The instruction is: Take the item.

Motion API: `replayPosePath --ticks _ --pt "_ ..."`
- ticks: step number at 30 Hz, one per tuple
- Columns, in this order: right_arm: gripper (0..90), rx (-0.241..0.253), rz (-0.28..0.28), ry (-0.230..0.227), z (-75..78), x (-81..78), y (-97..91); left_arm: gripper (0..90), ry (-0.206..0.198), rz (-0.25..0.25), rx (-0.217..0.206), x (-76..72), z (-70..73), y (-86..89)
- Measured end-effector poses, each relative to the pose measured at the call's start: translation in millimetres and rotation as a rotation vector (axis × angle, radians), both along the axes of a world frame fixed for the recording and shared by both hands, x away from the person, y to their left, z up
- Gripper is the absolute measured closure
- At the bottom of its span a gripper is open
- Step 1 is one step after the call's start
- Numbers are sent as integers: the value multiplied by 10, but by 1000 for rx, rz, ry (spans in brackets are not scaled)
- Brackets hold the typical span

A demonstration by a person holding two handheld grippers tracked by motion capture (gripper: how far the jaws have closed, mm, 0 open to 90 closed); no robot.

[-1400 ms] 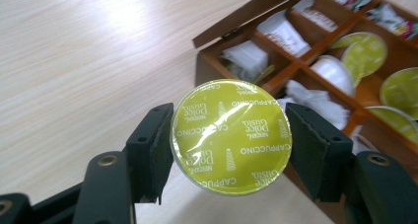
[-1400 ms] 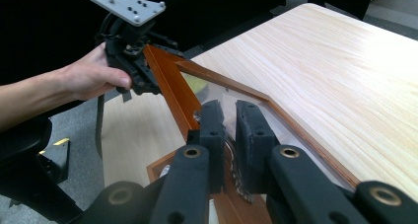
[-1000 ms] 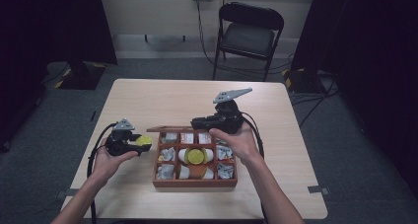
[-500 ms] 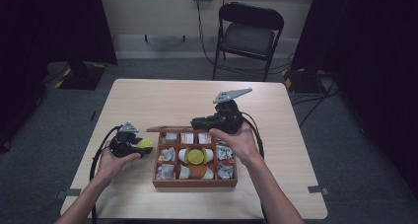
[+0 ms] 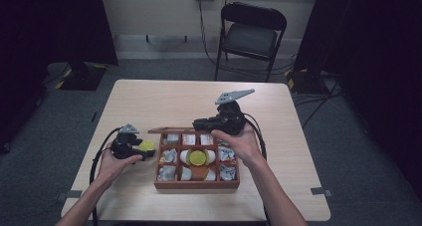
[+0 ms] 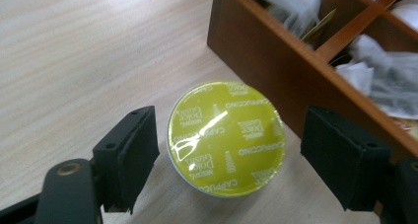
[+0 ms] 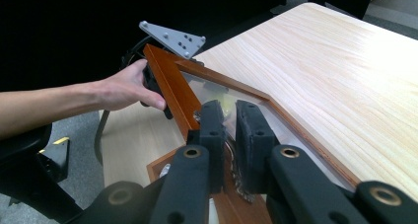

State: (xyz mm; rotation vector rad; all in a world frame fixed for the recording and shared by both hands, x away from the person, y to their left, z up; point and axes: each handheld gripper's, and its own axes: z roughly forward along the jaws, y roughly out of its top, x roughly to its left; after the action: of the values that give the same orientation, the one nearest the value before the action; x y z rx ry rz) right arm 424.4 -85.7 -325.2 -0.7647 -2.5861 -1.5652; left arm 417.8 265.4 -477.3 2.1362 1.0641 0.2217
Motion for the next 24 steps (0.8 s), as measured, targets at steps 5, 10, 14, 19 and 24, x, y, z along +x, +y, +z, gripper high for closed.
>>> replayPosePath --ticks 5,10,14,19,24 --pt "824 0 0 0 0 -1 0 191 7 -4 -22 -83 79 50" --pt "824 -3 0 1 0 -6 1 189 -5 -19 -17 -258 106 142" --pt "824 -4 -2 0 2 -8 2 179 1 -4 -9 -357 67 230" --pt "824 -11 -1 -1 0 -19 3 191 45 43 -23 -494 41 341" --pt "823 -18 3 -7 -2 -32 9 197 55 82 62 -552 -122 428"
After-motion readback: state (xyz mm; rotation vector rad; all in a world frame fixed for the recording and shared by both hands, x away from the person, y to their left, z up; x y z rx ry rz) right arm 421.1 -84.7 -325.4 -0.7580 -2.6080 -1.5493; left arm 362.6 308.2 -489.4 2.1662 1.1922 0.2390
